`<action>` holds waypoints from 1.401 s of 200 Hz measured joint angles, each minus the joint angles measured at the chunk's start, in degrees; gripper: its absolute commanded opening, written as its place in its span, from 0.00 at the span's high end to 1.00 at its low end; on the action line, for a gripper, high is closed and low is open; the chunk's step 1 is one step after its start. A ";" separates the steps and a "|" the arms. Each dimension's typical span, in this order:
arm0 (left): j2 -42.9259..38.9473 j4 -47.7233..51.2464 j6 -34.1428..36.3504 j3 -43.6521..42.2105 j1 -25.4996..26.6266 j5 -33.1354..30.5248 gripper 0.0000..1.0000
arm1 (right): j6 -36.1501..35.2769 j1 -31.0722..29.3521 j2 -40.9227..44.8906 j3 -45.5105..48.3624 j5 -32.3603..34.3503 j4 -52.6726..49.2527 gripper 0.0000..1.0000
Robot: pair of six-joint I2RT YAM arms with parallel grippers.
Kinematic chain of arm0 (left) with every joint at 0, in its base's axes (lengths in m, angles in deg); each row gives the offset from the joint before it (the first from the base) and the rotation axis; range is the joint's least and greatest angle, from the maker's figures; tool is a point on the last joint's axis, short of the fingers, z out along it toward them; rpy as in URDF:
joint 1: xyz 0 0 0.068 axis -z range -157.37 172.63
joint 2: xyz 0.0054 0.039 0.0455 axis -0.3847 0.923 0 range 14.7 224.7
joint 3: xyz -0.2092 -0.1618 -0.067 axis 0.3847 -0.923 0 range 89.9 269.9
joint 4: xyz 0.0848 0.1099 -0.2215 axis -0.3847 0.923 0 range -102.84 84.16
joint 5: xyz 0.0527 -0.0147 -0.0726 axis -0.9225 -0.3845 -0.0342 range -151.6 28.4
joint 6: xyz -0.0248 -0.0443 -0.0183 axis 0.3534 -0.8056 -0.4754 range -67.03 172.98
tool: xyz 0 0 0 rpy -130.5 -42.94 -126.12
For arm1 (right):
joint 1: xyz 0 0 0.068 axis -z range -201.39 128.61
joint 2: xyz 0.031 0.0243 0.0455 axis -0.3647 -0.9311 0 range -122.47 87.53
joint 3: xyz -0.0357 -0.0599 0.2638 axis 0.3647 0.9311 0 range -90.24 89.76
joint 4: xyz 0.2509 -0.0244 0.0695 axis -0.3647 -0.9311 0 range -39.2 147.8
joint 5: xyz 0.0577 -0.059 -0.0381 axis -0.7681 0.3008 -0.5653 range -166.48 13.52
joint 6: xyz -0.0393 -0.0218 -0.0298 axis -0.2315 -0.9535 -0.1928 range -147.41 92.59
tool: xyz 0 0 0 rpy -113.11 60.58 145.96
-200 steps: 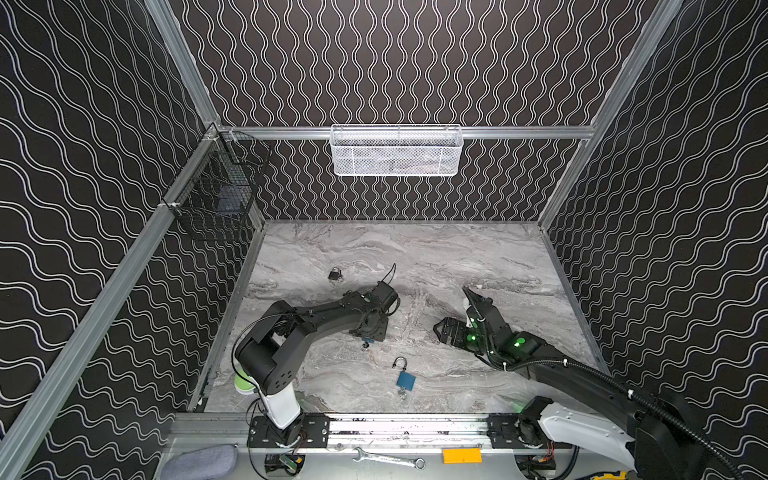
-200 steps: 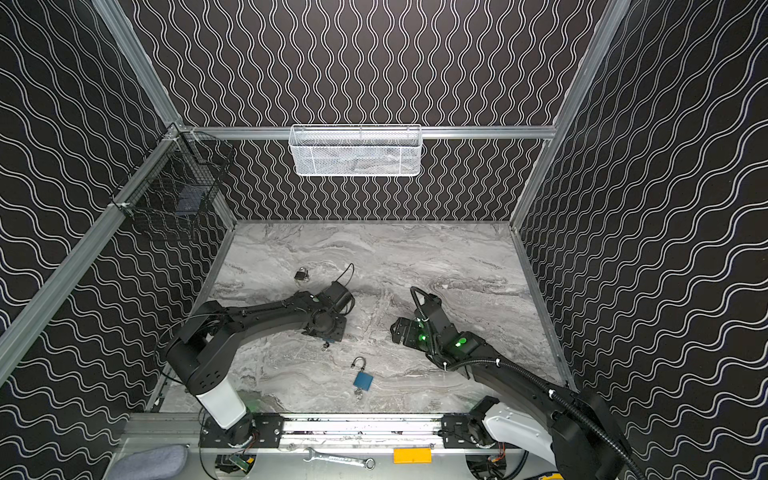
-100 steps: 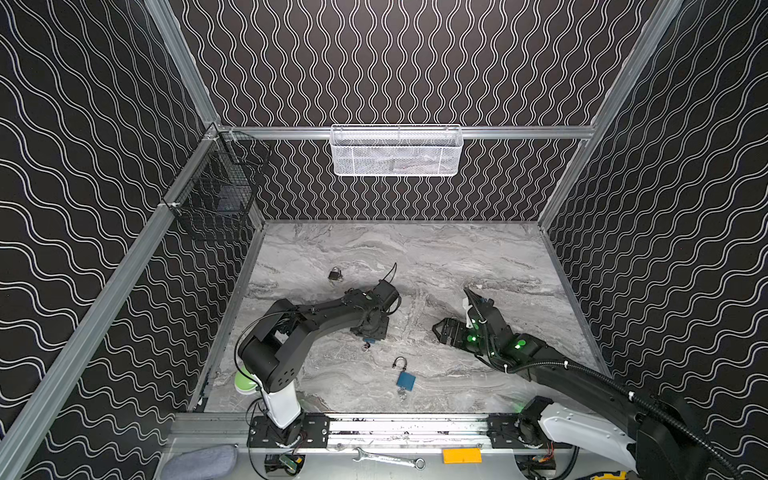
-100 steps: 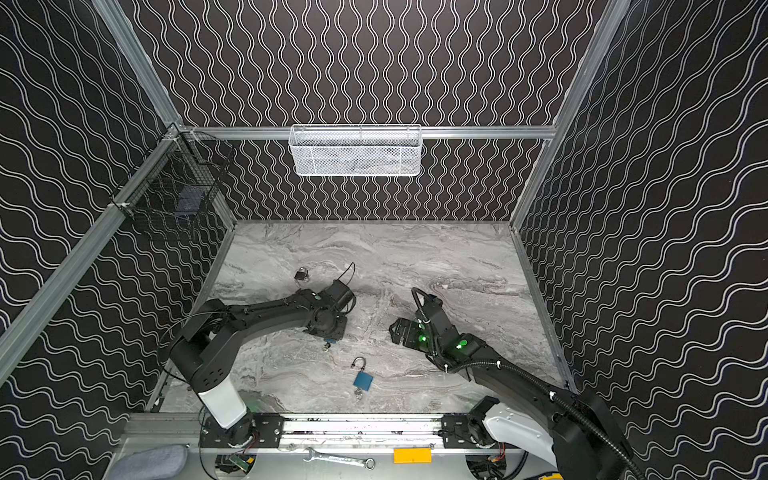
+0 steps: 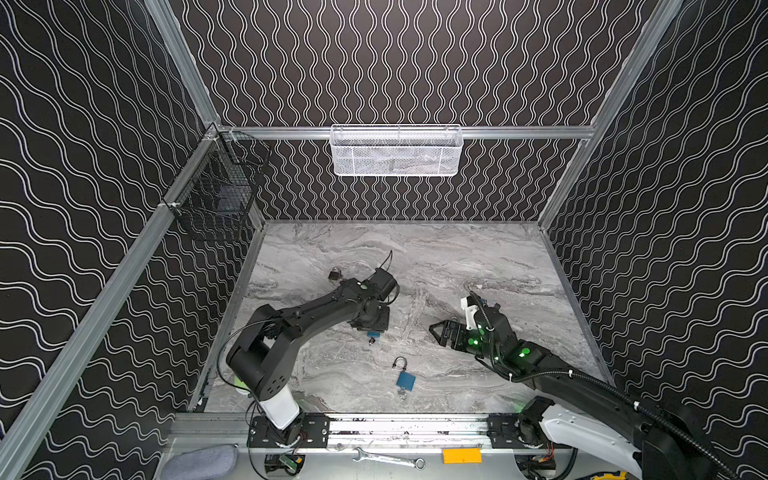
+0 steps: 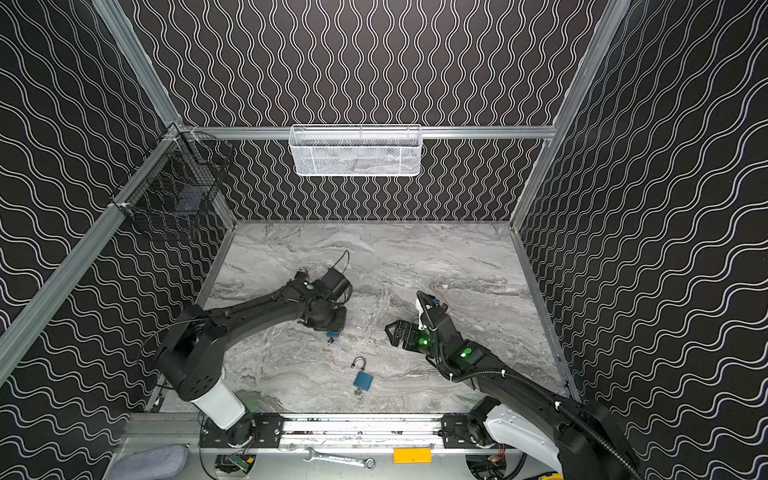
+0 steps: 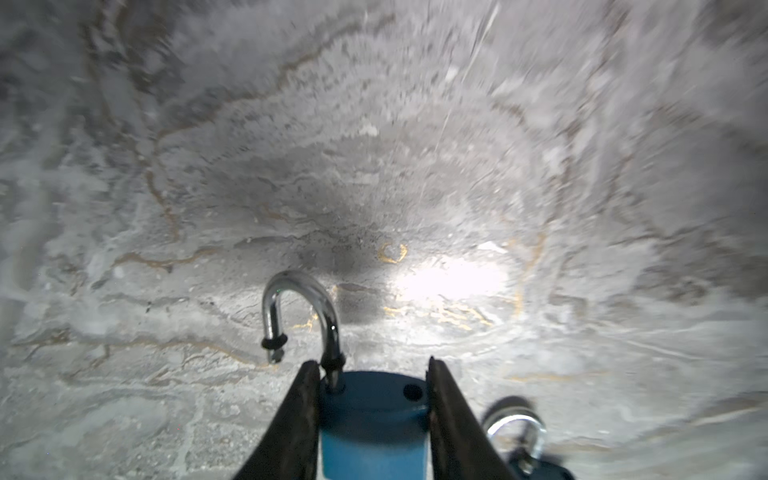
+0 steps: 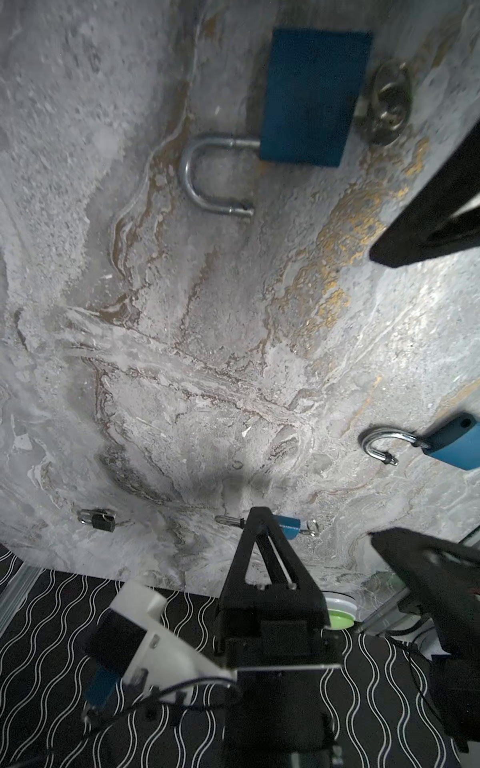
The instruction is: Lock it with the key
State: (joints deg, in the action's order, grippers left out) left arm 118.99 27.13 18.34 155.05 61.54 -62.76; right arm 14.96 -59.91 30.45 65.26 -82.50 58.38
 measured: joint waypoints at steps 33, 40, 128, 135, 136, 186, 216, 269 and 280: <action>-2.99 -0.59 -3.02 0.37 -1.60 1.64 0.79 | -1.09 -2.01 -3.80 0.55 -1.79 8.72 0.00; -4.07 -1.40 -3.80 -0.07 -2.19 1.79 0.78 | -1.14 -2.78 -5.03 0.55 -2.03 11.06 0.00; -14.53 -11.76 -17.31 -8.63 -7.08 7.63 0.76 | -1.42 -15.87 -23.82 -3.30 8.31 36.17 0.15; -15.23 -12.59 -18.25 -9.42 -7.08 7.91 0.75 | -1.42 -16.76 -25.29 -4.17 9.49 37.38 0.16; -15.30 -12.66 -18.34 -9.49 -7.08 7.96 0.75 | -1.42 -16.85 -25.44 -4.26 9.62 37.46 0.17; -17.05 -17.53 -22.77 -11.98 -7.80 9.99 0.75 | 0.09 -18.58 -34.12 -11.13 12.57 40.54 0.36; -18.01 -19.06 -24.20 -13.31 -8.22 11.21 0.75 | 0.24 -19.12 -37.57 -13.79 12.55 41.16 0.47; -18.16 -22.05 -25.38 -14.56 -9.92 13.35 0.75 | 0.22 -19.50 -42.03 -17.33 12.74 42.82 0.58; -18.16 -22.36 -25.42 -15.02 -10.19 13.77 0.75 | 0.17 -19.50 -42.38 -17.66 12.72 42.99 0.58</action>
State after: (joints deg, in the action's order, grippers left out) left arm 100.83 4.77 -7.08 140.03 51.36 -49.00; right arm 15.14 -79.41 -11.93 47.60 -69.78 101.37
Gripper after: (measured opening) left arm 0.361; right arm 0.429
